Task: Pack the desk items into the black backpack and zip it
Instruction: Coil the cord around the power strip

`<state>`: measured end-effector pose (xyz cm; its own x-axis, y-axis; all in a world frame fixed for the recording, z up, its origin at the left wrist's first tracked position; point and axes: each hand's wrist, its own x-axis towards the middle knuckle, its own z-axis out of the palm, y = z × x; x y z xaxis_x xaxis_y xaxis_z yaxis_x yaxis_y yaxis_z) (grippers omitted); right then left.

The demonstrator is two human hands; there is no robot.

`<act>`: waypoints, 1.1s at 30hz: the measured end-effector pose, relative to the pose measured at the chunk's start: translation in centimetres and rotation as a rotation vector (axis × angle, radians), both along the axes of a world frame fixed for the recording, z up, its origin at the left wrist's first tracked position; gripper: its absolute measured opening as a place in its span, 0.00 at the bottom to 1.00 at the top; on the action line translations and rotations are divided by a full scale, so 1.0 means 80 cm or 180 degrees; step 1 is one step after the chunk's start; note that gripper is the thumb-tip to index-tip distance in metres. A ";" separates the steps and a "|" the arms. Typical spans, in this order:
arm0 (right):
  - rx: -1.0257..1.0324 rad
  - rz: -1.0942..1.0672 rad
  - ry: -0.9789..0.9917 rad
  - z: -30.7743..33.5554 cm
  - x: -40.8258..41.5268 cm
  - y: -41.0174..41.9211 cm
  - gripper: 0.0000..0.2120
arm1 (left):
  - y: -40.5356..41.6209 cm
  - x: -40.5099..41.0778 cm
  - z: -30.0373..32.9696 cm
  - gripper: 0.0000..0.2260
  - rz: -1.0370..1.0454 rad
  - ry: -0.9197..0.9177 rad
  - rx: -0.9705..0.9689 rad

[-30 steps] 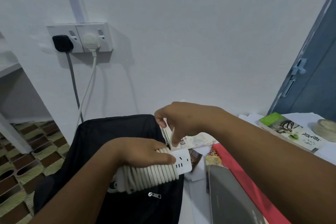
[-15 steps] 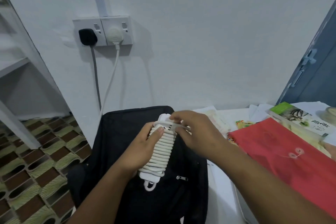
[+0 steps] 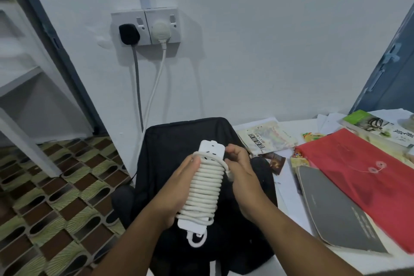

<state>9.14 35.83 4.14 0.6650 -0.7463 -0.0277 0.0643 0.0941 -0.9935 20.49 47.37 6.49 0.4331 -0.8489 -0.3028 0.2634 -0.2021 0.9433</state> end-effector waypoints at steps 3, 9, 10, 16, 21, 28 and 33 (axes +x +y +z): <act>-0.0215 -0.0213 0.0239 -0.014 0.005 0.016 0.10 | 0.015 0.006 -0.006 0.16 -0.0217 0.0056 0.0058; -0.2417 -0.0979 -0.0258 -0.040 -0.010 -0.004 0.23 | 0.028 0.001 -0.012 0.19 -0.0554 0.0285 0.0122; -0.2533 -0.0914 -0.0217 -0.040 -0.015 -0.006 0.23 | 0.027 -0.002 -0.012 0.21 -0.0504 0.0298 0.0127; -0.2707 -0.0992 0.0606 -0.054 -0.026 0.000 0.21 | 0.024 -0.011 -0.020 0.28 -0.0463 0.0038 0.0149; -0.1017 -0.0389 0.0493 -0.025 -0.039 0.013 0.08 | 0.022 -0.018 -0.022 0.21 -0.0186 -0.0705 0.0130; 0.1128 0.0665 0.0307 0.015 -0.056 0.015 0.27 | 0.009 -0.043 -0.004 0.23 -0.0476 -0.1369 0.0280; 0.1495 0.1147 0.0635 0.010 -0.083 -0.007 0.21 | 0.006 -0.045 -0.007 0.26 -0.0980 -0.1892 0.0453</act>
<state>2.52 35.31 4.93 0.8209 -0.3539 -0.4481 -0.2355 0.5052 -0.8303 16.88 47.82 5.92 0.3057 -0.9296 -0.2060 -0.3804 -0.3176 0.8686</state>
